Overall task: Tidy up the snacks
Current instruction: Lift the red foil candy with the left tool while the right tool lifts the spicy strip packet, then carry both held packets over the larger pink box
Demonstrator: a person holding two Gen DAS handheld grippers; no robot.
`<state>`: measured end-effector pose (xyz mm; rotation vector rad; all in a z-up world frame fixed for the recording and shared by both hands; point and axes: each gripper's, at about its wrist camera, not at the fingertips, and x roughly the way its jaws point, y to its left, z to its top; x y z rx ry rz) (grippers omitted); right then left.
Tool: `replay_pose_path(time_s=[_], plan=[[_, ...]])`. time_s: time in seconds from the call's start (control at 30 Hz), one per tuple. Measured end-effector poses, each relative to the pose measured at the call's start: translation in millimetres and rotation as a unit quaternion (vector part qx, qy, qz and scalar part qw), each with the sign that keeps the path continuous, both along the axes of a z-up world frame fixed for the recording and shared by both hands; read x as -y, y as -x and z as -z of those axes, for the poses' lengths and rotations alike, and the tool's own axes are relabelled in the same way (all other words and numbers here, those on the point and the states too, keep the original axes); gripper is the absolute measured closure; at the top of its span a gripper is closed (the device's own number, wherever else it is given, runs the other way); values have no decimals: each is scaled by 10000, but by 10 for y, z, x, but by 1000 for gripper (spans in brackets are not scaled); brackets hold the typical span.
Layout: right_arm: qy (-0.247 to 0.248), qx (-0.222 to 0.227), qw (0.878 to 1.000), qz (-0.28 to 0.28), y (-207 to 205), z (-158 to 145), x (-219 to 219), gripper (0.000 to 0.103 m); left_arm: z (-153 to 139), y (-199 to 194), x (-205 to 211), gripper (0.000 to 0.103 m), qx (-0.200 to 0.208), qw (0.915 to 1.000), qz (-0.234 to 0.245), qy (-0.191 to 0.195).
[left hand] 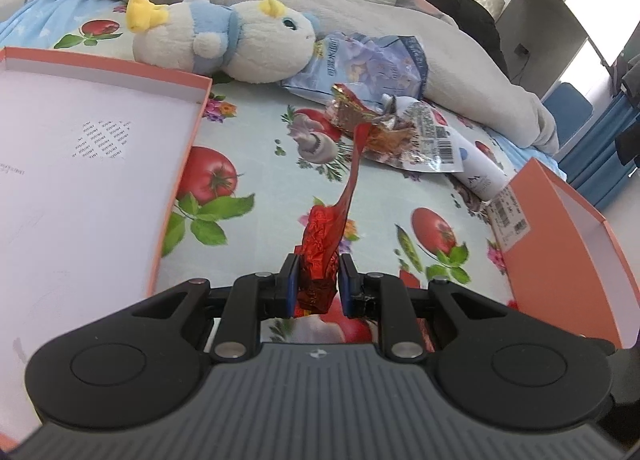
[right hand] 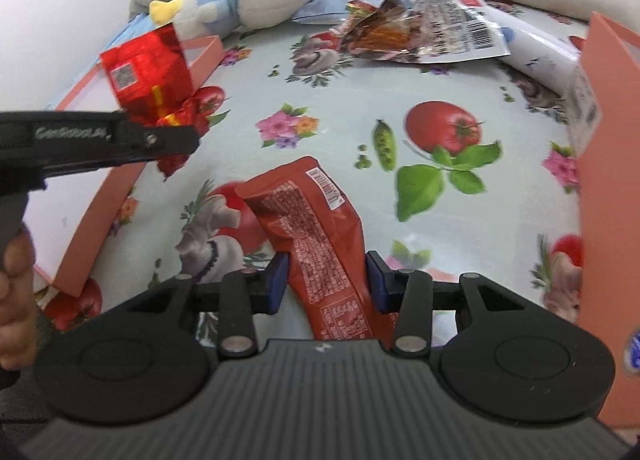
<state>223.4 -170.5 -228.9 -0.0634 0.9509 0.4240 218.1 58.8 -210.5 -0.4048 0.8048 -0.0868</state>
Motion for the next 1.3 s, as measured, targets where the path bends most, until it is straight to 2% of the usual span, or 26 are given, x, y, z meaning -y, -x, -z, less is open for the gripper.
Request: replay_pose_path(time_s=[0.17,0.37,0.77,0.9,1.07,1.3], plan=[[-104,126,9997,188,61,-139,110,58,-104,113,117,79,-8,10000,25,26],[-254,374,9983,375,103,-467,239,58,-350,163,273,79,85,9999,125,40],[-584,1007,9902,774,53,-1273,652,58,-1122,3,685,79,491,9982,342,68],[-609,1254,9862,893,61,-1537,800,58,-1343,-43,877,79,610,9968,499,126],[-403,1466,9839,941,37,-1836,920,58,-1649,-133,1166,79,746,9944,753,-50],[-512,1838,9718,1383,41,-2173,1322,58,-2074,-353,1524,79,1047,9895,988,-95]])
